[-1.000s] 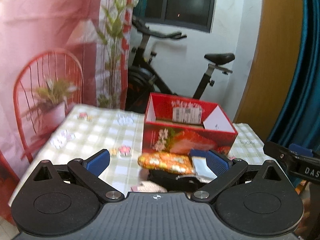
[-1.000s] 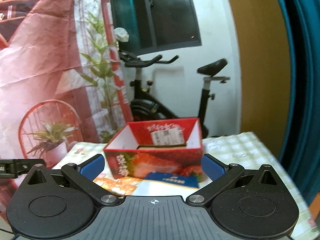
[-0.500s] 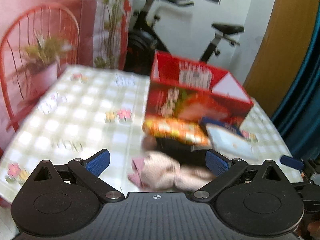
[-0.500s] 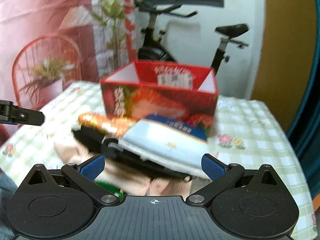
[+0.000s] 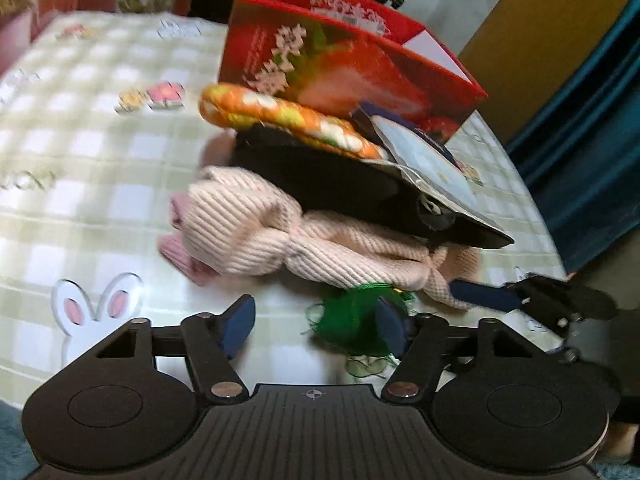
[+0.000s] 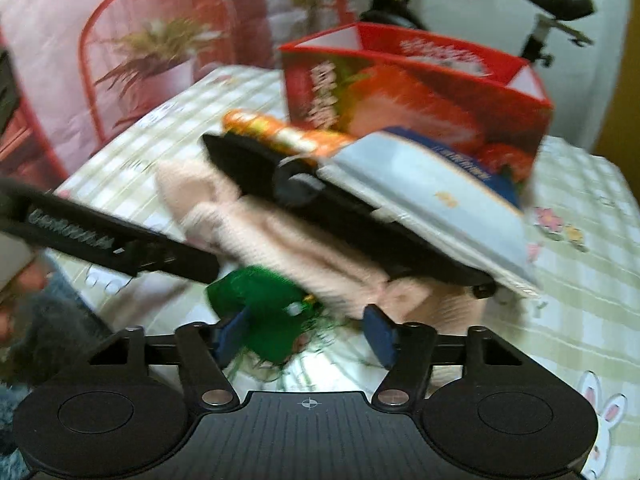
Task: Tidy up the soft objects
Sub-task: 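Move the left gripper down to the green mesh ball by the pile, then close the left gripper on the green mesh ball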
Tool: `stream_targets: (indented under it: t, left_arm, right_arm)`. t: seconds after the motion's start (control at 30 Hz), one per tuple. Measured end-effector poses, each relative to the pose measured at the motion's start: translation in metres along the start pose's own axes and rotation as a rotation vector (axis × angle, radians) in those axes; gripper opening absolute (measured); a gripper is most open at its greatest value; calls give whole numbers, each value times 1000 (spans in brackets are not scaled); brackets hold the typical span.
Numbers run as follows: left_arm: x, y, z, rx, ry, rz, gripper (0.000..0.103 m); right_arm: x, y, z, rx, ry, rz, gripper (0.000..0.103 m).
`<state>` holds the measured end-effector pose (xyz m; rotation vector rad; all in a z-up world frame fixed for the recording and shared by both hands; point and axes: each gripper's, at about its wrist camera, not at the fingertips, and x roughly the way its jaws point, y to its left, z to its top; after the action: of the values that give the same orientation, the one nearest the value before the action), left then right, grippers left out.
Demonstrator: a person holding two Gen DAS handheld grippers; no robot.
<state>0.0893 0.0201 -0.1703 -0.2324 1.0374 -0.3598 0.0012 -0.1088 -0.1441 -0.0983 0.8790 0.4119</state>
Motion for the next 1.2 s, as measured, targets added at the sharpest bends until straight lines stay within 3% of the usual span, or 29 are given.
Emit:
stream_targets:
  t: [0.2, 0.57, 0.9, 1.2]
  left_arm:
    - [14, 7, 7, -33, 11, -81, 66]
    - [26, 5, 2, -84, 32, -207, 64]
    - [18, 4, -2, -73, 21, -190, 64]
    - [24, 8, -3, -79, 30, -228, 63]
  right_arm:
    - [15, 0, -1, -8, 46, 82, 46]
    - [25, -5, -1, 3, 45, 106, 45]
    - [25, -6, -1, 11, 40, 109, 45]
    - [27, -6, -2, 23, 37, 115, 46]
